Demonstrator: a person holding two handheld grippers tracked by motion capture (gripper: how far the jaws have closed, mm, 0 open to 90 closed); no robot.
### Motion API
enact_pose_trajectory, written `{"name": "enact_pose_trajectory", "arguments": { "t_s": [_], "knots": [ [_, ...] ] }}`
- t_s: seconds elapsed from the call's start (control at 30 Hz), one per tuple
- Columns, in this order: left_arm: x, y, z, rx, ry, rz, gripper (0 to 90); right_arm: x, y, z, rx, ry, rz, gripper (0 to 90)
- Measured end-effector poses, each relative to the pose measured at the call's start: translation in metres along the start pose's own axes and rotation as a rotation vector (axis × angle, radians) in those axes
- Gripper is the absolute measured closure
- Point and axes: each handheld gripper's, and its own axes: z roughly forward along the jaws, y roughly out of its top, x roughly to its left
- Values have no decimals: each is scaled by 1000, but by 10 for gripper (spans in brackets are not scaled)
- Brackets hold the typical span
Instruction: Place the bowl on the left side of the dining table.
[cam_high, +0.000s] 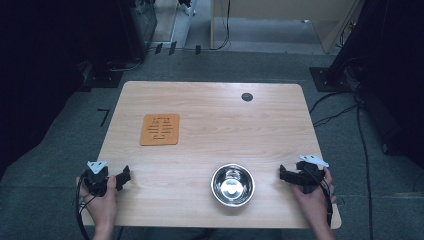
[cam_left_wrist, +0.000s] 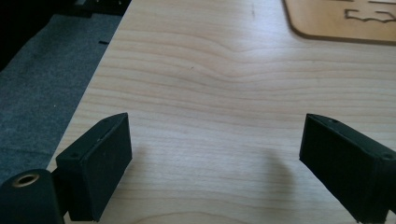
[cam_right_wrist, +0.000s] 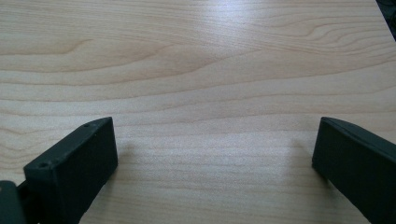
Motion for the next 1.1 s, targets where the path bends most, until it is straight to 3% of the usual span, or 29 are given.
{"name": "enact_pose_trajectory", "arguments": {
  "t_s": [0.1,0.23,0.27,0.37,0.47,0.53,0.57,1.1],
  "knots": [
    [-7,2,-5,-23,-29,5,89,0,0,0,0,0,0,0],
    [-21,8,-14,-69,-81,-20,89,0,0,0,0,0,0,0],
    [-30,12,-18,-86,-102,-15,89,0,0,0,0,0,0,0],
    [-41,14,-20,-93,-125,-12,89,0,0,0,0,0,0,0],
    [-64,16,-23,-105,-149,22,89,0,0,0,0,0,0,0],
    [-68,16,-24,-112,-159,25,89,0,0,0,0,0,0,0],
    [-77,16,-26,-122,-182,26,90,0,0,0,0,0,0,0],
    [-127,16,-27,-115,-297,71,89,0,0,0,0,0,0,0]
  ]
}}
